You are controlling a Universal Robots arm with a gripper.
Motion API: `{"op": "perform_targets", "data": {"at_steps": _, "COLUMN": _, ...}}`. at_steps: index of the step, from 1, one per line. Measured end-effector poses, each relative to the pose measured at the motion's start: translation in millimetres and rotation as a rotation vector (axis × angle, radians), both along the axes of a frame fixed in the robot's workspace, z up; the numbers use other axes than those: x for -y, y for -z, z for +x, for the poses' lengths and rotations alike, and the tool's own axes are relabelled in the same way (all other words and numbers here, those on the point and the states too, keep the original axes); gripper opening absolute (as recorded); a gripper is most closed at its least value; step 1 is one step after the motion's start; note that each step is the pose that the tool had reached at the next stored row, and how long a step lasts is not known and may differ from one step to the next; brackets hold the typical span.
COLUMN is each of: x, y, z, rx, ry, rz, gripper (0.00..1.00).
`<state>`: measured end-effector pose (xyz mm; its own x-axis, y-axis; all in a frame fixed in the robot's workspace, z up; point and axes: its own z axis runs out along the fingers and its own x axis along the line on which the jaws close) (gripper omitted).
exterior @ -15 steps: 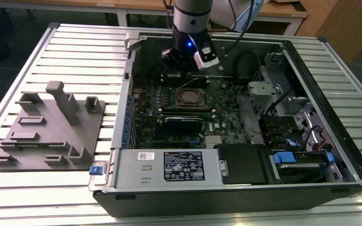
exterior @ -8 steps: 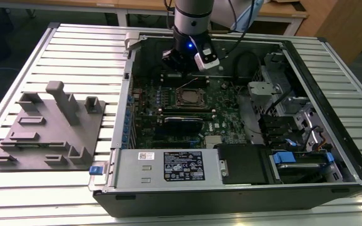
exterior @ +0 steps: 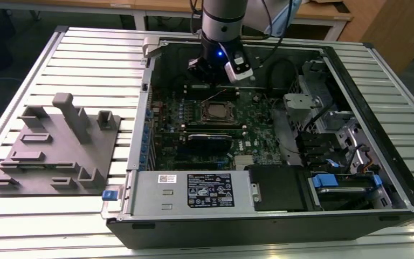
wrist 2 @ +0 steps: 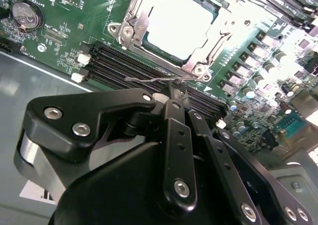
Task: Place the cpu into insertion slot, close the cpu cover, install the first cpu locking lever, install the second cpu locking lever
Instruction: 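Install the first cpu locking lever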
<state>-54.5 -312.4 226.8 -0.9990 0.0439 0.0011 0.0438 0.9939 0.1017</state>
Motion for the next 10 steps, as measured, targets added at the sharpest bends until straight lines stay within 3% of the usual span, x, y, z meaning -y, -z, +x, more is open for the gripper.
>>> {"op": "perform_targets", "data": {"at_steps": 10, "x": -2.0, "y": 2.2, "z": 4.5, "rx": 0.0000, "ry": 0.000, "rz": -0.0006, "gripper": 0.10}}
